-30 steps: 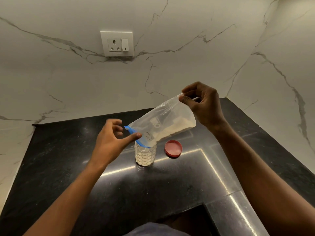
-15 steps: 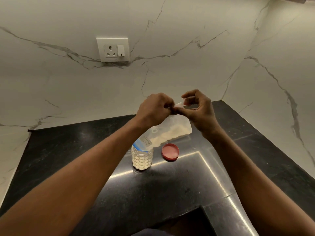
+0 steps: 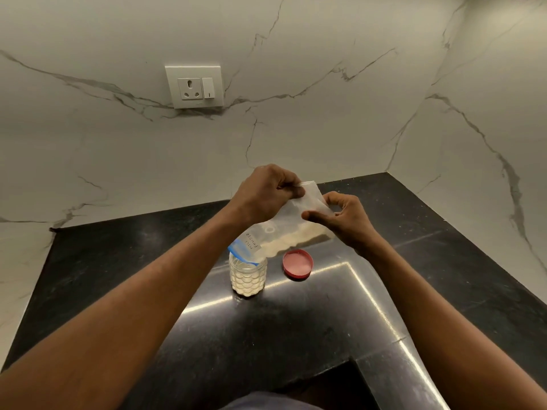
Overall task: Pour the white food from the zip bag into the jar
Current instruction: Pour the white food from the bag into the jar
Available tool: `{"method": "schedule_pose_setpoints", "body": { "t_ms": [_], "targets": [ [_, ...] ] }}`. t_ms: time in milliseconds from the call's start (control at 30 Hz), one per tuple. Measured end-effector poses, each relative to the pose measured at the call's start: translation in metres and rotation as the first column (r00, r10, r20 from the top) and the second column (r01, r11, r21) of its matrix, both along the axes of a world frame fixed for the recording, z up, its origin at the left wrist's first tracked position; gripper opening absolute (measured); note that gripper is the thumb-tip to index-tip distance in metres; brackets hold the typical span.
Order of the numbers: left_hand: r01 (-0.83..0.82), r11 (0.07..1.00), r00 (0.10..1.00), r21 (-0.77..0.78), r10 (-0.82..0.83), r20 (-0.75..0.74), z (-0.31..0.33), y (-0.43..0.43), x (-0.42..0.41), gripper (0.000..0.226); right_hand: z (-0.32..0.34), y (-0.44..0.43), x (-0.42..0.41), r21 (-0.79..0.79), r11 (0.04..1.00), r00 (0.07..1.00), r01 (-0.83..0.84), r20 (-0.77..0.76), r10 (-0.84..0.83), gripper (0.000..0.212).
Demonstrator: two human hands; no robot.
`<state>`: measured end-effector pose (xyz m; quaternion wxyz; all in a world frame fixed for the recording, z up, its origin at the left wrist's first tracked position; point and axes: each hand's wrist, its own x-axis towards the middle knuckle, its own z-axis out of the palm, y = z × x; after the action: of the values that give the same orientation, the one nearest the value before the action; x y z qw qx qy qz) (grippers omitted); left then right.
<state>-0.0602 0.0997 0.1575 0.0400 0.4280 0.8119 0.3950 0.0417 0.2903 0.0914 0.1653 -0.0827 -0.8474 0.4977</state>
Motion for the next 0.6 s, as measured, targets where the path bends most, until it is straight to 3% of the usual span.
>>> {"method": "schedule_pose_setpoints", "body": {
  "t_ms": [100, 200, 333, 400, 467, 533, 600],
  "targets": [
    [0.007, 1.000, 1.000, -0.009, -0.007, 0.003, -0.001, -0.001, 0.001, 0.017, -0.001, 0.001, 0.002, -0.062, 0.996, 0.997, -0.068, 0.022, 0.069, 0.035],
    [0.005, 0.999, 0.999, 0.034, -0.007, 0.054, -0.003, -0.008, 0.001, 0.023, -0.002, 0.001, 0.004, -0.103, 0.994, 0.999, -0.046, -0.008, 0.045, 0.037],
    [-0.169, 0.975, 0.980, 0.146, 0.151, 0.130, -0.024, -0.050, -0.002, 0.056, -0.002, -0.002, 0.004, -0.140, 0.990, 0.999, -0.034, -0.036, 0.029, 0.040],
    [-0.378, 0.894, 0.907, 0.240, 0.305, 0.291, -0.052, -0.082, 0.005, 0.064, -0.002, -0.004, 0.003, -0.151, 0.988, 0.998, -0.029, -0.054, 0.021, 0.036],
    [-0.561, 0.790, 0.775, 0.249, 0.394, 0.495, -0.087, -0.110, 0.020, 0.069, -0.001, -0.005, 0.002, -0.157, 0.987, 0.997, -0.034, -0.078, 0.022, 0.034],
    [-0.606, 0.773, 0.675, 0.189, 0.373, 0.636, -0.116, -0.126, 0.036, 0.069, 0.000, -0.007, 0.001, -0.163, 0.986, 0.995, -0.046, -0.100, 0.029, 0.034],
    [-0.554, 0.813, 0.660, 0.178, 0.298, 0.690, -0.133, -0.126, 0.043, 0.056, 0.000, -0.011, -0.001, -0.149, 0.987, 0.992, -0.058, -0.120, 0.041, 0.031]
  ]
}}
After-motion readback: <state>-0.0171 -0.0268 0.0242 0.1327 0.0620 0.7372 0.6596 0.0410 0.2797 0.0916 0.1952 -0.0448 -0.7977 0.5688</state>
